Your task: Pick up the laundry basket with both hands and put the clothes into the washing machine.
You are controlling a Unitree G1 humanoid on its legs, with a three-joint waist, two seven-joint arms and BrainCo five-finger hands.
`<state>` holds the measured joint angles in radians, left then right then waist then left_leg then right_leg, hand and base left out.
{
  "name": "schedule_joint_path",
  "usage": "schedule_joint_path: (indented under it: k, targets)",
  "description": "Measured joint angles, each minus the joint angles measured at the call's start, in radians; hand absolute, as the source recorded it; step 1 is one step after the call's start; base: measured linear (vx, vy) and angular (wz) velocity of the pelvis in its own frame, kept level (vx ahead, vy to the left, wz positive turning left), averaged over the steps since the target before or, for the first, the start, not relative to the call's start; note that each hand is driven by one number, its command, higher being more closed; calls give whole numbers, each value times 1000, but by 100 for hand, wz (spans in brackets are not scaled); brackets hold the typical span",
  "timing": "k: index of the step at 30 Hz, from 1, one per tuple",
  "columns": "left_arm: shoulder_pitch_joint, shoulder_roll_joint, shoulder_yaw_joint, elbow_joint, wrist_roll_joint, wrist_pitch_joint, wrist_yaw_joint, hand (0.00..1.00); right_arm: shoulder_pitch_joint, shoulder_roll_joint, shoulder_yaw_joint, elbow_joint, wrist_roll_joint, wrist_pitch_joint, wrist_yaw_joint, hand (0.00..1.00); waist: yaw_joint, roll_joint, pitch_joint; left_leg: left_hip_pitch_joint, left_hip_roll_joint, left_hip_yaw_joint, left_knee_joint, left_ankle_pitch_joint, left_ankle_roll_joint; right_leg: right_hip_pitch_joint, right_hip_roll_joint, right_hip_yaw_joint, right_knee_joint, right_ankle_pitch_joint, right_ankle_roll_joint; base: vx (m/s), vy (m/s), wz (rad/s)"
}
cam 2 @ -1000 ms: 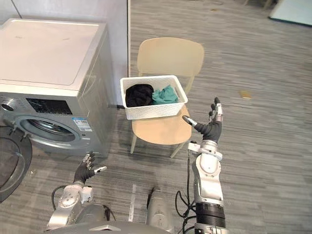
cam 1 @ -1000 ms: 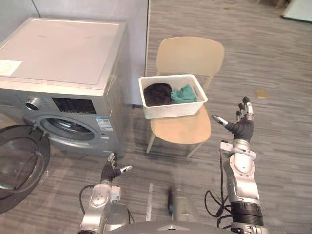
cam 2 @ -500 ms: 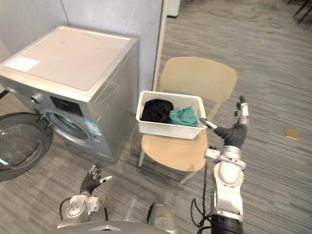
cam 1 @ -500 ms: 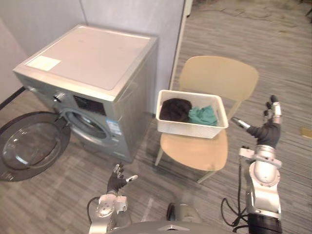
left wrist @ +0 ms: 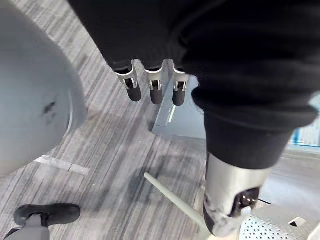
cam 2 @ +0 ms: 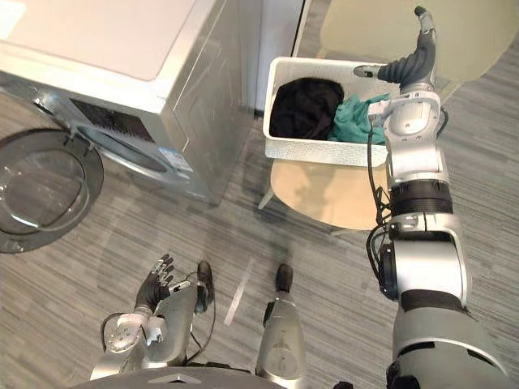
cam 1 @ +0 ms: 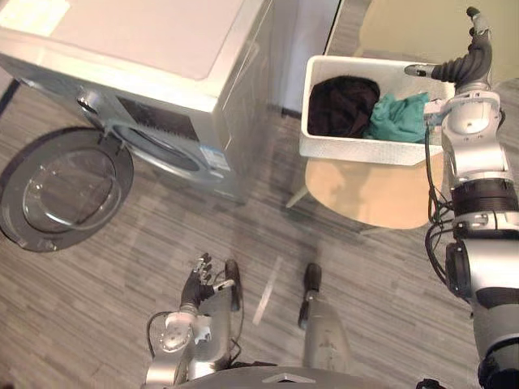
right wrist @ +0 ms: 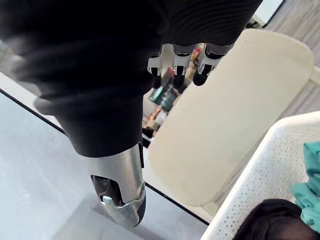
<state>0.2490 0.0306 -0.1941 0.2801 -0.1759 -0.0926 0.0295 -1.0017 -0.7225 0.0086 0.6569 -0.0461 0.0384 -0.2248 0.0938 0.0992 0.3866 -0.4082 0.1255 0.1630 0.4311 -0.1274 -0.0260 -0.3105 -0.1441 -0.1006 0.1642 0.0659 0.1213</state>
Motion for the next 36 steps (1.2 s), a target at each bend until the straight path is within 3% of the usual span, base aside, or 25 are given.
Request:
schedule_joint_path:
  k: [3, 7, 11, 13, 15, 16, 17, 18, 20, 22, 24, 25, 26, 28, 29, 31, 32, 34, 36]
  targets:
    - [-2, -1, -17, -46, -18, -1, 2, 0, -41, 0, 3, 27, 0, 15, 0, 0, 10, 4, 37, -45, 25, 7, 79, -46, 7, -13, 14, 7, 1, 6, 7, -9, 68, -15]
    - [-3, 0, -53, -73, -17, 2, 0, 0, 31, 17, -26, -62, 0, 37, -4, 0, 11, -1, 46, -52, 24, 28, 184, -144, 19, -80, -27, 16, 218, -106, 14, 31, 117, -4]
    - [-17, 13, -42, -71, -16, 8, 3, 0, 122, 112, -21, -159, -1, 36, -1, 0, -5, -27, 68, 27, 4, 29, 188, -191, 44, -206, -58, 33, 535, -134, -67, 121, 33, -2]
    - [-33, 19, -39, -64, -17, 9, 9, 0, 138, 130, -16, -143, -11, 36, 10, 0, -12, -30, 69, 70, 4, 29, 145, -191, 43, -211, -30, 6, 466, -169, -67, 208, -66, 1]
    - [-70, 13, -39, -39, -18, 7, 8, 0, 143, 118, -12, -125, -41, 36, 31, 0, -29, -31, 70, 89, 4, 23, 125, -197, 29, -209, 12, -1, 265, -134, -81, 234, -133, 19]
    - [-85, 7, -36, -19, -17, 7, 8, 0, 151, 110, -12, -125, -49, 36, 41, 0, -44, -32, 70, 92, -4, 8, 129, -206, 13, -203, 21, 10, 176, -73, -77, 397, -268, 61]
    - [-100, 1, -29, 7, -18, 7, 6, 0, 179, 100, -12, -125, -77, 37, 50, 0, -66, -27, 69, 98, -6, -30, 133, -214, -12, -165, 30, 12, 129, 50, -69, 346, -233, 45]
    - [-103, -11, -22, 12, -16, 10, 5, 0, 195, 106, -11, -126, -81, 45, 52, 0, -61, -18, 70, 114, 7, -49, 108, -201, -34, -162, 41, -11, 146, 44, -83, 410, -259, 40]
    - [-109, -18, -37, 14, -12, 14, -15, 0, 284, 109, -24, -130, -120, 70, 76, 0, -67, -17, 70, 186, 26, -53, 96, -176, -62, -134, 38, -39, 278, -74, -108, 332, -193, 44]
    - [-101, -32, -33, 15, 6, 15, -22, 0, 372, 128, -28, -170, -140, 75, 93, 0, -69, -18, 69, 206, 62, -52, 241, -146, -23, -43, 35, -83, 339, -167, -115, 290, -218, 59]
    - [-94, -46, -25, 12, 18, 19, -22, 0, 477, 172, -41, -326, -158, 64, 93, 0, -50, -28, 61, 154, 123, -16, 447, -19, 56, 34, 47, -104, 355, -228, -131, 285, -264, 21]
    - [-94, -40, -26, 21, 36, 25, -23, 0, 513, 214, -52, -366, -158, 46, 93, 0, -46, -51, 43, 117, 141, 8, 485, 34, 59, 44, 42, -105, 342, -236, -138, 255, -220, 12]
    - [-94, -39, -32, 29, 52, 31, -25, 0, 538, 238, -55, -375, -157, 43, 93, 0, -51, -65, 26, 92, 148, 21, 491, 20, 57, 45, 38, -109, 325, -237, -140, 156, -102, 17]
    - [-101, -39, -45, 47, 74, 33, -38, 0, 582, 262, -61, -361, -157, 47, 93, 0, -64, -76, 18, 75, 146, 38, 410, -31, 41, 66, 23, -123, 291, -233, -139, 178, -56, 32]
    - [-99, -39, -51, 50, 83, 39, -44, 0, 615, 266, -61, -353, -157, 53, 96, 0, -68, -81, 10, 88, 128, 33, 244, -42, 17, 65, 13, -137, 290, -230, -139, 174, 1, 28]
    - [-97, -37, -46, 54, 107, 41, -46, 0, 652, 266, -59, -329, -157, 52, 118, 0, -70, -73, 6, 134, 114, 27, 11, 14, -8, 57, 15, -136, 303, -235, -131, 92, 110, -5]
    - [-98, -34, -46, 57, 116, 40, -44, 0, 662, 267, -59, -326, -158, 52, 120, 0, -72, -70, 4, 130, 111, 26, -14, 51, -6, 52, 18, -134, 311, -238, -126, 60, 204, -20]
    - [-110, -10, -46, 69, 120, 41, -44, 0, 688, 273, -64, -328, -158, 52, 131, 0, -78, -77, -1, 122, 98, 25, -26, 46, -67, 16, 7, -117, 342, -250, -101, 34, 250, -4]
    - [-123, 10, -44, 78, 120, 41, -43, 0, 681, 282, -63, -326, -160, 52, 143, 0, -80, -92, -4, 90, 64, 38, -34, 43, -65, -27, -16, -89, 333, -233, -72, -22, 197, 4]
